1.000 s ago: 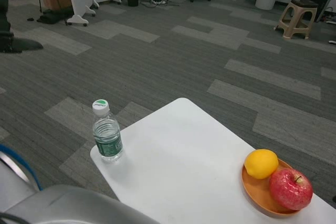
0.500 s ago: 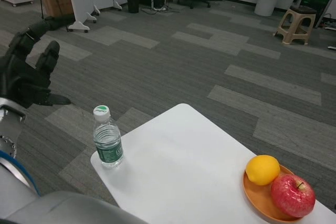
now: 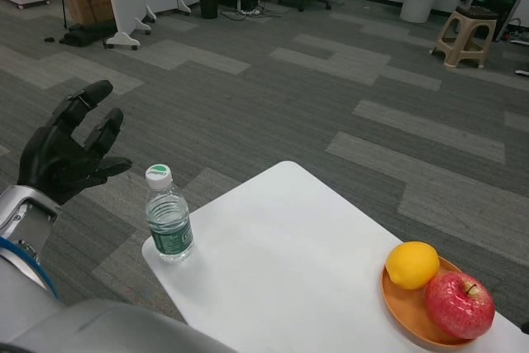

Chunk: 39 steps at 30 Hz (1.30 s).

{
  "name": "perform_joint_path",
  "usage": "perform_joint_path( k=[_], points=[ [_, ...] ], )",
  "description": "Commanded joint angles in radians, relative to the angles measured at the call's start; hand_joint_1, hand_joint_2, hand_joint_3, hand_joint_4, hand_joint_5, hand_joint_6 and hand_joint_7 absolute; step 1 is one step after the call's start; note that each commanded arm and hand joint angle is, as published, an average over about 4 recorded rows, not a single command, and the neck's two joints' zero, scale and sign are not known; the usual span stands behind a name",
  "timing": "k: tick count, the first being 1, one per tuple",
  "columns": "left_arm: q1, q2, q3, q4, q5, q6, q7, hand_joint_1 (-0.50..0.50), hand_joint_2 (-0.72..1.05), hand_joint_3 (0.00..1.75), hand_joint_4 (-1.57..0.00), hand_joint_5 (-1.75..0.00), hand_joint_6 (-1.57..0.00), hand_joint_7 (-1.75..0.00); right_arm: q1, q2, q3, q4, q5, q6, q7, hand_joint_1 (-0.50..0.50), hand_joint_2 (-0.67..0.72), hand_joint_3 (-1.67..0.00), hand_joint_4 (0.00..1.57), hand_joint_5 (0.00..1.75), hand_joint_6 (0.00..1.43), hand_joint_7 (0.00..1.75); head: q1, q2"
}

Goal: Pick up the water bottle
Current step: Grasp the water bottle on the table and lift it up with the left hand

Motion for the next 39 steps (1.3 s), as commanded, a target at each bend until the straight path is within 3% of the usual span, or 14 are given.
perform_joint_path(
  k=[1, 6, 8, 11, 14, 19, 29, 34, 39],
  points=[
    [0.015, -0.014, -0.023, 0.018, 0.029, 0.0, -0.02, -0.47, 0.54, 0.07, 0.0, 0.0, 0.0, -0.84, 0.003, 0.002, 0.003, 0.004, 0.008, 0.002, -0.003, -0.32, 0.53, 0.0, 0.0, 0.0, 0.0, 0.07, 0.002, -0.001],
    [0.029, -0.04, -0.042, 0.059, 0.06, 0.0, -0.047, -0.48, 0.78, 0.07, 0.0, 0.0, 0.0, -0.84, 0.003, 0.002, 0.01, 0.005, 0.008, 0.002, -0.003, -0.3, 0.5, 0.0, 0.0, 0.0, 0.0, 0.07, 0.007, -0.005],
    [0.036, -0.044, -0.043, 0.075, 0.054, -0.006, -0.052, -0.43, 0.52, 0.04, 0.0, 0.0, 0.0, -0.82, 0.003, 0.002, 0.011, 0.005, 0.008, 0.002, -0.003, -0.3, 0.49, 0.0, 0.0, 0.0, 0.0, 0.07, 0.013, -0.009],
    [0.04, -0.044, -0.045, 0.081, 0.042, -0.013, -0.052, -0.36, -0.17, 0.02, 0.0, 0.0, 0.0, -0.79, 0.003, 0.002, 0.012, 0.005, 0.008, 0.002, -0.003, -0.29, 0.5, 0.0, 0.0, 0.0, 0.0, 0.07, 0.016, -0.012],
    [0.044, -0.043, -0.049, 0.083, 0.05, -0.023, -0.051, -0.37, -0.59, 0.04, 0.0, 0.0, 0.0, -0.8, 0.002, 0.004, 0.015, 0.006, 0.008, 0.002, -0.003, -0.3, 0.52, 0.0, 0.0, 0.0, 0.0, 0.07, 0.017, -0.016],
    [0.044, -0.046, -0.062, 0.107, 0.12, -0.074, -0.049, -0.39, -0.7, 0.09, 0.0, 0.0, 0.0, -0.77, 0.0, 0.007, 0.017, 0.009, 0.008, 0.002, -0.003, -0.32, 0.5, 0.0, 0.0, 0.0, 0.0, 0.07, 0.015, -0.025],
    [0.061, -0.066, -0.131, 0.134, 0.219, -0.128, -0.052, -0.39, -0.64, 0.04, 0.0, 0.0, 0.0, -0.77, -0.006, 0.008, 0.031, 0.022, 0.008, 0.002, -0.003, -0.29, 0.5, 0.0, 0.0, 0.0, 0.0, 0.07, 0.026, -0.046],
    [0.027, -0.078, -0.198, 0.143, 0.311, -0.125, -0.062, -0.39, -0.64, 0.04, 0.0, 0.0, 0.0, -0.77, -0.012, 0.008, 0.044, 0.031, 0.008, 0.002, -0.003, -0.29, 0.5, 0.0, 0.0, 0.0, 0.0, 0.07, 0.029, -0.052],
    [-0.004, -0.07, -0.232, 0.169, 0.325, -0.127, -0.07, -0.39, -0.64, 0.09, 0.0, 0.0, 0.0, -0.77, -0.013, 0.008, 0.045, 0.031, 0.008, 0.002, -0.003, -0.29, 0.53, 0.0, 0.0, 0.0, 0.0, 0.07, 0.029, -0.055]
  ],
)
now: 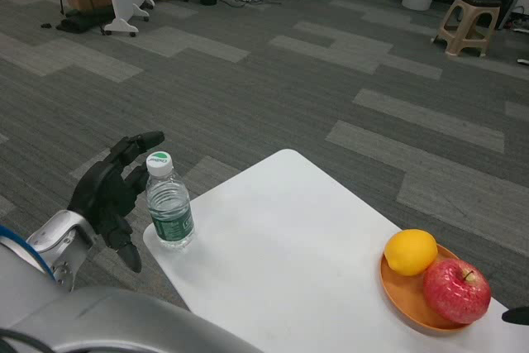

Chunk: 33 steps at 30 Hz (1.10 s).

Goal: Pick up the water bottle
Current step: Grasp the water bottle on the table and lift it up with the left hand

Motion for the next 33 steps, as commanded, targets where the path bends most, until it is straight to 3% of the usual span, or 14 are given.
perform_joint_path(
  k=[1, 6, 15, 33],
  points=[
    [-0.021, 0.011, -0.02, 0.026, 0.017, -0.002, -0.008, -0.39, -0.64, 0.09, 0.0, 0.0, 0.0, -0.77, -0.013, -0.002, -0.001, 0.009, 0.008, 0.002, -0.003, -0.29, 0.53, 0.0, 0.0, 0.0, 0.0, 0.07, -0.001, -0.003],
    [-0.047, 0.03, -0.056, 0.059, 0.021, -0.003, -0.008, -0.39, -0.64, 0.09, 0.0, 0.0, 0.0, -0.77, -0.013, -0.002, -0.003, 0.005, 0.008, 0.002, -0.003, -0.29, 0.47, 0.0, 0.0, 0.0, 0.0, 0.07, -0.003, -0.002],
    [-0.081, 0.086, -0.104, 0.104, 0.016, -0.002, -0.008, -0.37, -0.64, 0.09, 0.0, 0.0, 0.0, -0.77, -0.011, -0.002, -0.002, 0.001, 0.008, 0.0, -0.003, -0.29, 0.53, 0.0, 0.0, 0.0, 0.0, 0.07, 0.0, -0.009],
    [-0.094, 0.092, -0.14, 0.188, 0.015, -0.017, -0.014, -0.34, -0.64, 0.09, 0.0, 0.0, 0.0, -0.79, -0.007, 0.001, -0.005, -0.005, 0.008, 0.0, -0.003, -0.29, 0.53, 0.0, 0.0, 0.0, 0.0, 0.07, -0.003, -0.021]
  ],
)
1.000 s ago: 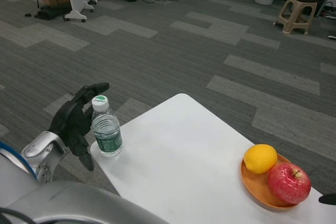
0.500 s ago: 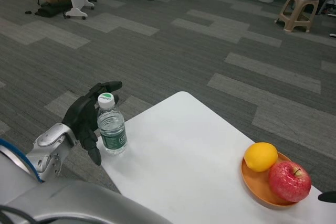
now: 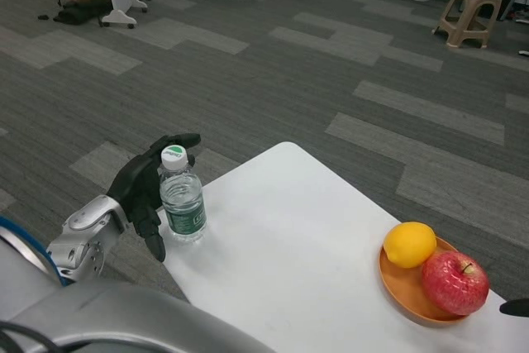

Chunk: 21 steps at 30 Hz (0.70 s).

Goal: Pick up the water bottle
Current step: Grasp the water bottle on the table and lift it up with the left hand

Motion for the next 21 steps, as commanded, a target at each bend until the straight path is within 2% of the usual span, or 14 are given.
perform_joint_path(
  k=[1, 10, 21],
  points=[
    [-0.002, 0.01, -0.003, 0.032, -0.001, -0.014, -0.006, -0.34, -0.64, 0.09, 0.0, 0.0, 0.0, -0.79, -0.006, 0.001, -0.005, -0.004, 0.008, 0.0, -0.003, -0.29, 0.53, 0.0, 0.0, 0.0, 0.0, 0.07, 0.001, -0.003],
    [-0.004, 0.009, 0.006, 0.054, -0.007, -0.023, -0.006, -0.33, -0.64, 0.09, 0.0, 0.0, 0.0, -0.77, -0.006, 0.001, -0.005, -0.003, 0.008, 0.0, -0.003, -0.29, 0.52, 0.0, 0.0, 0.0, 0.0, 0.07, 0.005, -0.008],
    [-0.028, -0.004, -0.065, 0.055, -0.004, -0.031, -0.008, -0.33, -0.64, 0.09, 0.0, 0.0, 0.0, -0.77, -0.003, 0.002, -0.006, -0.011, 0.008, 0.0, -0.003, -0.27, 0.53, 0.0, 0.0, 0.0, 0.0, 0.07, 0.01, -0.002]
  ],
)
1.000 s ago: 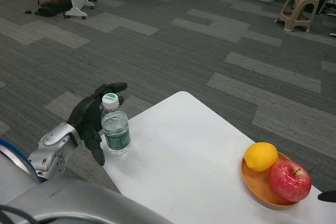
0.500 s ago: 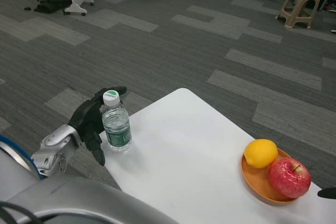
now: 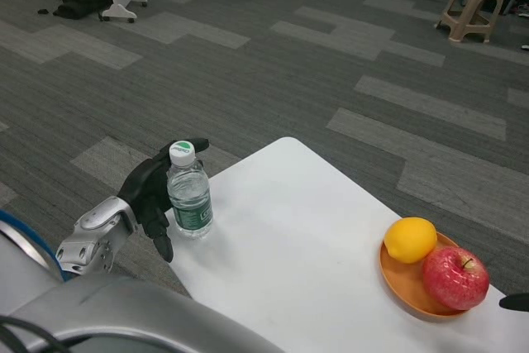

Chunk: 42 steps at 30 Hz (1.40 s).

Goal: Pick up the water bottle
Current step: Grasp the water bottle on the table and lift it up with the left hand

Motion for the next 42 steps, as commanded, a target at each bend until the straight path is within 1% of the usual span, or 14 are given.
perform_joint_path(
  k=[1, 6, 10, 15, 17, 20, 22, 23, 26, 28, 32, 34, 39, 42],
  points=[
    [-0.011, -0.001, -0.019, 0.001, -0.003, -0.012, -0.007, -0.32, -0.64, 0.09, 0.0, 0.0, 0.0, -0.77, -0.002, 0.002, -0.006, -0.011, 0.008, 0.0, -0.003, -0.27, 0.53, 0.0, 0.0, 0.0, 0.0, 0.07, 0.001, 0.0],
    [-0.018, 0.0, -0.043, 0.002, -0.003, -0.013, -0.006, -0.32, -0.64, 0.09, 0.0, 0.0, 0.0, -0.82, 0.002, 0.002, -0.007, -0.015, 0.008, 0.0, -0.003, -0.29, 0.49, 0.0, 0.0, 0.0, 0.0, 0.07, 0.003, 0.002],
    [-0.027, 0.001, -0.059, 0.003, -0.003, -0.013, -0.007, -0.32, -0.64, 0.09, 0.0, 0.0, 0.0, -0.79, 0.004, 0.002, -0.007, -0.016, 0.007, 0.0, -0.003, -0.29, 0.49, 0.0, 0.0, 0.0, 0.0, 0.07, 0.003, 0.002],
    [-0.028, 0.006, -0.069, 0.008, -0.006, -0.014, -0.008, -0.31, -0.53, 0.09, 0.0, 0.0, 0.0, -0.8, 0.008, 0.002, -0.007, -0.023, 0.008, 0.0, -0.003, -0.29, 0.52, 0.0, 0.0, 0.0, 0.0, 0.07, 0.002, 0.002],
    [-0.028, 0.006, -0.071, 0.009, -0.011, -0.015, -0.008, -0.27, -0.39, 0.09, 0.0, 0.0, 0.0, -0.82, 0.01, 0.002, -0.009, -0.025, 0.008, 0.0, -0.003, -0.29, 0.49, 0.0, 0.0, 0.0, 0.0, 0.07, 0.002, 0.003],
    [-0.028, 0.006, -0.076, 0.013, -0.023, -0.02, -0.009, -0.18, -0.1, 0.07, 0.0, 0.0, 0.0, -0.79, 0.014, 0.002, -0.011, -0.028, 0.008, 0.0, -0.003, -0.29, 0.5, 0.0, 0.0, 0.0, 0.0, 0.07, 0.003, 0.005],
    [-0.028, 0.006, -0.08, 0.016, -0.027, -0.026, -0.009, -0.09, 0.12, 0.02, 0.0, 0.0, 0.0, -0.77, 0.015, 0.002, -0.011, -0.03, 0.008, 0.0, -0.003, -0.29, 0.49, 0.0, 0.0, 0.0, 0.0, 0.07, 0.003, 0.005],
    [-0.029, 0.006, -0.082, 0.017, -0.029, -0.028, -0.009, -0.01, 0.23, 0.0, 0.0, 0.0, 0.0, -0.79, 0.015, 0.002, -0.011, -0.031, 0.008, 0.0, -0.003, -0.29, 0.49, 0.0, 0.0, 0.0, 0.0, 0.07, 0.003, 0.006],
    [-0.03, 0.006, -0.086, 0.021, -0.035, -0.032, -0.01, 0.18, 0.38, 0.0, 0.0, 0.0, 0.0, -0.84, 0.015, 0.001, -0.011, -0.031, 0.008, 0.0, -0.003, -0.29, 0.5, 0.0, 0.0, 0.0, 0.0, 0.07, 0.003, 0.005],
    [-0.03, 0.006, -0.089, 0.023, -0.035, -0.033, -0.011, 0.26, 0.47, 0.04, 0.0, -0.05, 0.0, -0.84, 0.015, 0.001, -0.011, -0.031, 0.008, 0.0, -0.003, -0.29, 0.5, 0.0, 0.0, 0.0, 0.0, 0.07, 0.003, 0.005],
    [-0.032, 0.006, -0.095, 0.032, -0.034, -0.05, -0.012, 0.38, 0.6, 0.04, 0.0, -0.72, 0.0, -1.08, 0.017, 0.002, -0.012, -0.033, 0.008, 0.0, -0.003, -0.27, 0.53, 0.0, 0.0, 0.0, 0.0, 0.07, 0.003, 0.005],
    [-0.033, 0.006, -0.097, 0.038, -0.034, -0.059, -0.013, 0.39, 0.6, 0.09, 0.0, -0.87, -0.01, -1.19, 0.018, 0.002, -0.013, -0.034, 0.008, 0.0, -0.003, -0.29, 0.53, 0.0, 0.0, 0.0, 0.0, 0.07, 0.004, 0.004],
    [-0.035, 0.006, -0.101, 0.046, -0.032, -0.066, -0.017, 0.39, 0.65, 0.09, 0.0, -1.08, -0.1, -1.31, 0.018, 0.002, -0.013, -0.036, 0.008, 0.0, -0.003, -0.29, 0.52, 0.0, 0.0, 0.0, 0.0, 0.07, 0.005, 0.003],
    [-0.036, 0.006, -0.105, 0.052, -0.017, -0.067, -0.027, 0.39, 0.67, 0.09, 0.0, -1.13, -0.2, -1.41, 0.018, 0.002, -0.013, -0.037, 0.008, 0.0, -0.003, -0.29, 0.49, 0.0, 0.0, 0.0, 0.0, 0.07, 0.005, 0.004]
  ],
)
